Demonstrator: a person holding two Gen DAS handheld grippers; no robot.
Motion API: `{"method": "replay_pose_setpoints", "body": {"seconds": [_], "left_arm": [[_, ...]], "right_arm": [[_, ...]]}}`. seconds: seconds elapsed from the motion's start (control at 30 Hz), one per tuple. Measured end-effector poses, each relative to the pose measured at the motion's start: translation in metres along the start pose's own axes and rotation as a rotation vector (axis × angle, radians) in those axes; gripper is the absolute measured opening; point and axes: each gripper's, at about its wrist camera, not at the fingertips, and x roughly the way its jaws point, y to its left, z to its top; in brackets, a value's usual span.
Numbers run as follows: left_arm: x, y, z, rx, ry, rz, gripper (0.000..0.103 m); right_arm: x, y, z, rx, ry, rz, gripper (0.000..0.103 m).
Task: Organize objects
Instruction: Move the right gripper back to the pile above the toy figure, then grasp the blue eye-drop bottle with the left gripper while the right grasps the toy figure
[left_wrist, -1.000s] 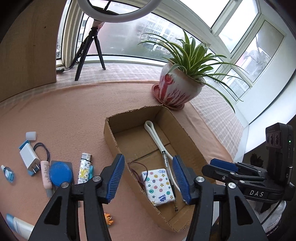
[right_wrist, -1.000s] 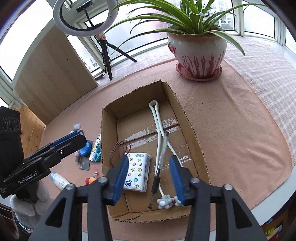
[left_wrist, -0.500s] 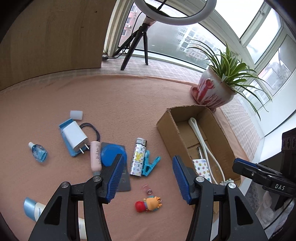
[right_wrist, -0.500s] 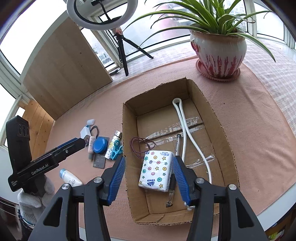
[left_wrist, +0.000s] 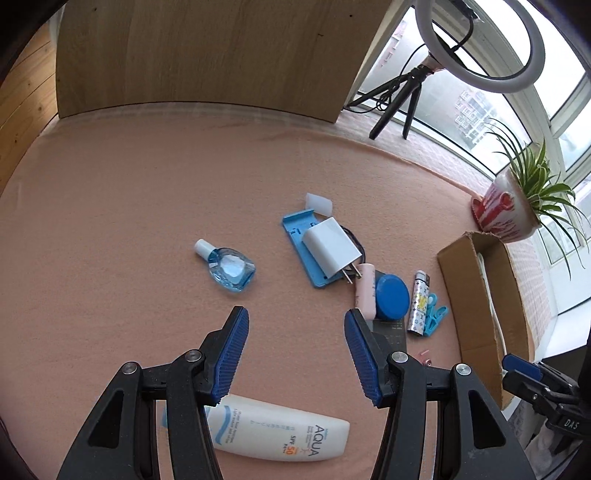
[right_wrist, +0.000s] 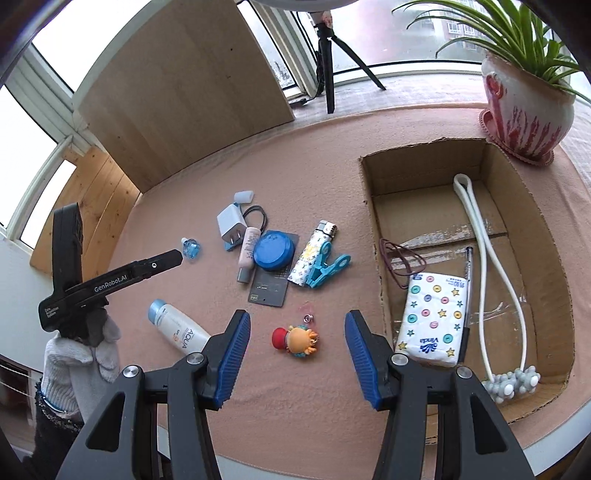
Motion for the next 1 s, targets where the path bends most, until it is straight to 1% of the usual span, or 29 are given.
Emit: {"method": "replay_pose_setpoints", "body": {"seconds": [0.17,0.33,0.43,0.53,0.63,0.83,0.9,0.93,1.0], "left_arm": [[0.005,0.029,0.01,-0.051,0.013,0.025,0.058],[0.021,0.045,0.026,-0.085,0.034,0.047,0.059],[0.033,0.053,0.032,-0.118,0.052,0.054,0.061],[0.051,0.052,0.037,-0.13,0.08,0.055,0.061],[0.063,0.055,0.041,-0.144,0.094,0.075,0.061],[0.071,0.044,0.044,-0.091,0.082,0.112,0.06],[0.071,0.039,0.042,-0.058,0.078,0.127,0.052],[0.072,0.036,0.04,-0.041,0.074,0.135,0.05],[0.071,0.034,0.037,-0.016,0.067,0.144,0.041]], "right_arm": [[0.026,0.018,-0.005,-0.013,0.044,-0.023,0.049],[0.049,0.028,-0.008,-0.015,0.082,-0.07,0.049],[0.059,0.029,-0.011,-0.011,0.093,-0.112,0.049],[0.067,0.026,-0.01,0.003,0.105,-0.133,0.05],[0.075,0.021,-0.009,0.025,0.121,-0.154,0.05],[0.091,0.015,-0.011,0.048,0.151,-0.189,0.051],[0.095,0.017,-0.012,0.046,0.158,-0.204,0.051],[0.097,0.017,-0.012,0.041,0.162,-0.21,0.051],[0.099,0.019,-0.013,0.025,0.161,-0.222,0.052]]}}
